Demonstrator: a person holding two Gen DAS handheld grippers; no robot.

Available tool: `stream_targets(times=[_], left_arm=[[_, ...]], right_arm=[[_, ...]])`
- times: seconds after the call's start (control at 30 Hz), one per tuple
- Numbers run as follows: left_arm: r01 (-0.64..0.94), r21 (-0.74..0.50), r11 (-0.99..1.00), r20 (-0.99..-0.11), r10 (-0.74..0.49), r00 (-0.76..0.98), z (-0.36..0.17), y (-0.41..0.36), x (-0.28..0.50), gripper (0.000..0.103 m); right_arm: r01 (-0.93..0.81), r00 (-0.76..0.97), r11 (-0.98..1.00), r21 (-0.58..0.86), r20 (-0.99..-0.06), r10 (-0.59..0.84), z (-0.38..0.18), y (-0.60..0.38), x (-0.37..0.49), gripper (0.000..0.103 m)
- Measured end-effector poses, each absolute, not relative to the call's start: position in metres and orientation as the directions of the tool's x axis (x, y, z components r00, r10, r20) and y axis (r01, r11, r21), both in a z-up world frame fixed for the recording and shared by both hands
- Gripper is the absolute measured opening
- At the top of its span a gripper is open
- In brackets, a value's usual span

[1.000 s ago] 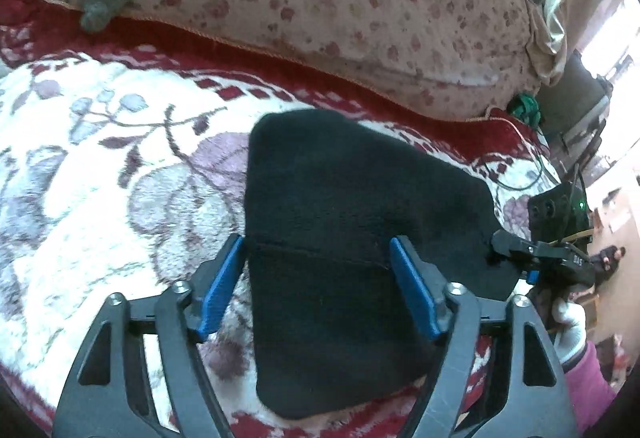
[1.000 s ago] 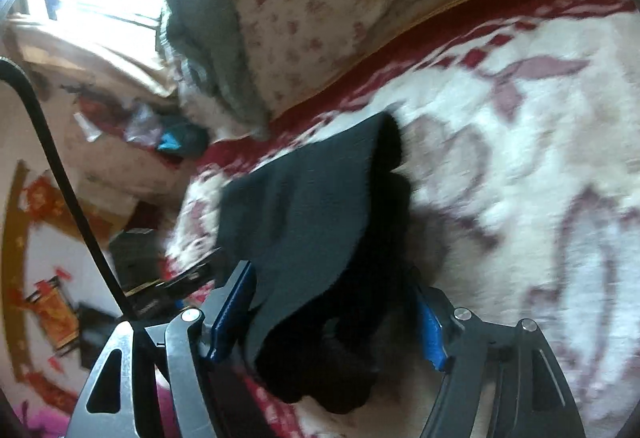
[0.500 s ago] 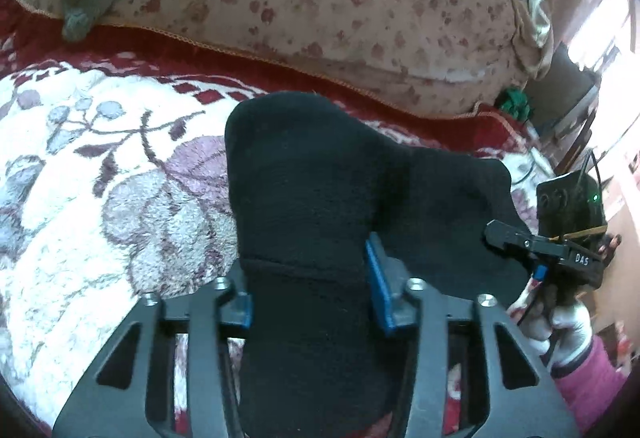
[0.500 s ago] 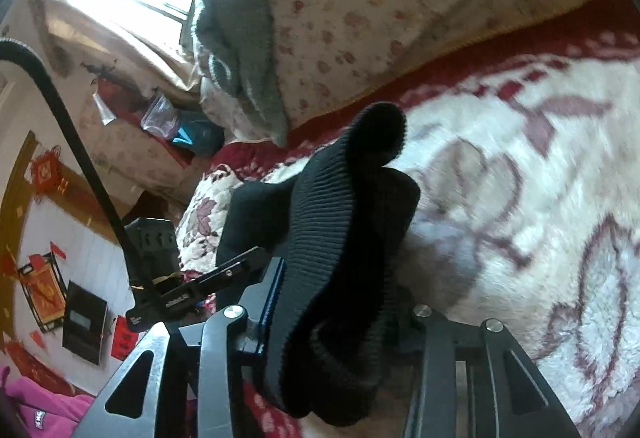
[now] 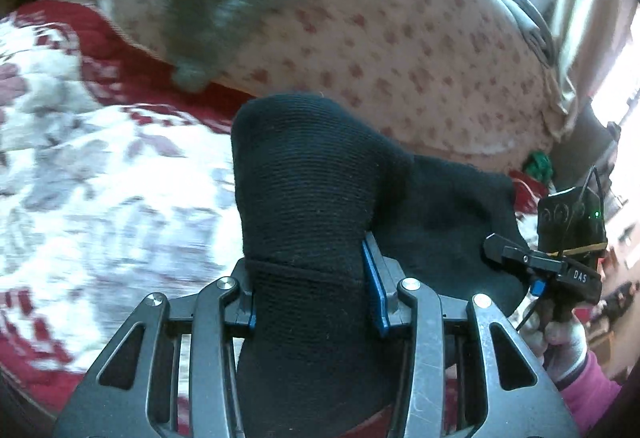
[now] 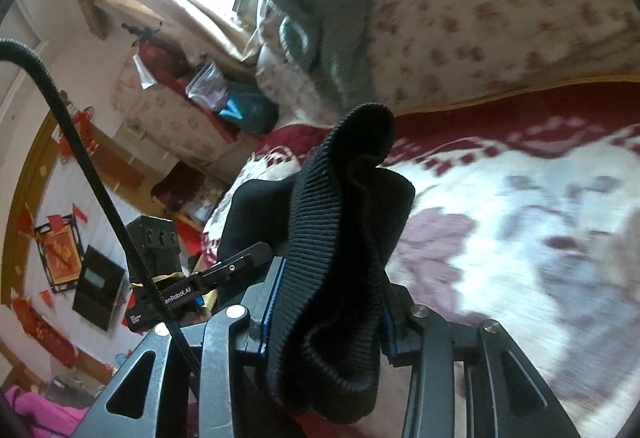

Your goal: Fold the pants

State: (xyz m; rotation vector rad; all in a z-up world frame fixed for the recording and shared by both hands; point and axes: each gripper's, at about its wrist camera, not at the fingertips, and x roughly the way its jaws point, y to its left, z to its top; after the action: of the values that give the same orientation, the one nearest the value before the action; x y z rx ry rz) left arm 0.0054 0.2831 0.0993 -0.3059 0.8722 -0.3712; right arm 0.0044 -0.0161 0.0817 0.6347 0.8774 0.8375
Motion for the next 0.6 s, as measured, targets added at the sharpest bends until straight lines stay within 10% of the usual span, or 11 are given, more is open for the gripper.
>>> stream_targets(times=[0.4, 0.6], left_arm=[[-0.011, -0.403, 0.915, -0.756, -0.326, 0.567, 0.049, 0.366, 0.023, 0.041], [-0.107, -0.436, 0.894, -0.76, -0.302, 0.576, 0.02, 0.381, 0.024, 0.082]], right_arm=[[-0.318, 0.241, 0.549, 0.773, -0.494, 0.835, 0.031, 0.086, 0.055, 0.044], [-0.352, 0.29, 0.657, 0.666, -0.59, 0.754, 0.018, 0.09, 0.055, 0.058]])
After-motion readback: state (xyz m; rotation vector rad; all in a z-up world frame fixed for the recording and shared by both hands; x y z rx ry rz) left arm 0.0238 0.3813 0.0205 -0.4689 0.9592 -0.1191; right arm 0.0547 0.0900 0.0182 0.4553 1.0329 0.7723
